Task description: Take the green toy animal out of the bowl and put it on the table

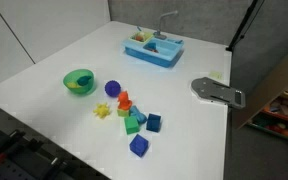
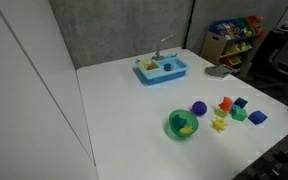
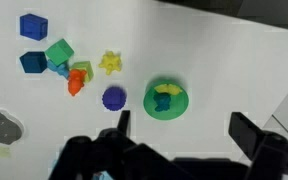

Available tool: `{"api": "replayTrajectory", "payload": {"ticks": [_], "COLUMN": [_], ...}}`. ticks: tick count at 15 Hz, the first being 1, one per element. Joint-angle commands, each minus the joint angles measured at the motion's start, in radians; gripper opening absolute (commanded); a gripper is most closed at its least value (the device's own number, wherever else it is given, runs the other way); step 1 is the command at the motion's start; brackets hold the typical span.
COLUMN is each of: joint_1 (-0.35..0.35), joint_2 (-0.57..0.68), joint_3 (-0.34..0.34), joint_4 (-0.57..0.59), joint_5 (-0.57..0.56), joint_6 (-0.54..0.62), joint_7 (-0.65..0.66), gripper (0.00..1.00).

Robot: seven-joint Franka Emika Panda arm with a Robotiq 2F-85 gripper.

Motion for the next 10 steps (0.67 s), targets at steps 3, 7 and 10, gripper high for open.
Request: {"api": "replayTrajectory", "payload": {"ticks": [3,7,10], "joint_1": [-0.001,-0.009,-0.017], "joint_2": [0.022,0.100,0.182], "joint_3": [-0.005,-0.005,0.000], "joint_4": [0.011,0.062,0.109], "joint_5": [0.004,0.006,0.003], "joint_6": [-0.005,0.004,0.023], "joint_7": [-0.003,0.003,0.012], "gripper": [1.00,1.00,1.00]}}
